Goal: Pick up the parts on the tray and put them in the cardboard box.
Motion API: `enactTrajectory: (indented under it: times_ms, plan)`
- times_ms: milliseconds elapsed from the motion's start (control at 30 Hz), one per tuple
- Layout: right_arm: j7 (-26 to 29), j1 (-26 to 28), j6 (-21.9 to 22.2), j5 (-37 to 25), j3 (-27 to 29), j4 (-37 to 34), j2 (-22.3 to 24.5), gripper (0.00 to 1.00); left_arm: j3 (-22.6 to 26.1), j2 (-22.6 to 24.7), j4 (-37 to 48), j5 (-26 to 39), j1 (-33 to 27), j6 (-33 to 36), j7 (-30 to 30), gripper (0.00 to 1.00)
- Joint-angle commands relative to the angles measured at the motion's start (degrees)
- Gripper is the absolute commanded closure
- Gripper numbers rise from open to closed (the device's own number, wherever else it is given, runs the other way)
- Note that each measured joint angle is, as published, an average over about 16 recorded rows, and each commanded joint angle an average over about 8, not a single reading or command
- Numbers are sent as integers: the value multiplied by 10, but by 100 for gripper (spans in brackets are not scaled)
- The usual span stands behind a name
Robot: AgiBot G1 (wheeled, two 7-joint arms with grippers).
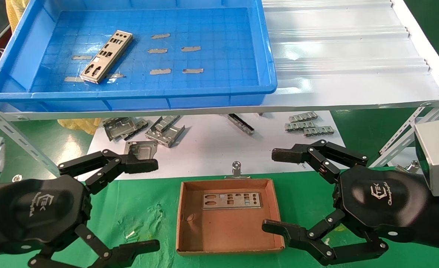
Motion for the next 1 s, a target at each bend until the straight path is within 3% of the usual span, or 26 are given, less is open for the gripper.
enactTrajectory:
  times_ms: [33, 1000]
  plan:
    - [0, 0, 0, 0, 0, 0, 0, 0, 0, 0, 0, 0, 0, 0, 0, 0]
    - [0, 0, 0, 0, 0, 0, 0, 0, 0, 0, 0, 0, 0, 0, 0, 0]
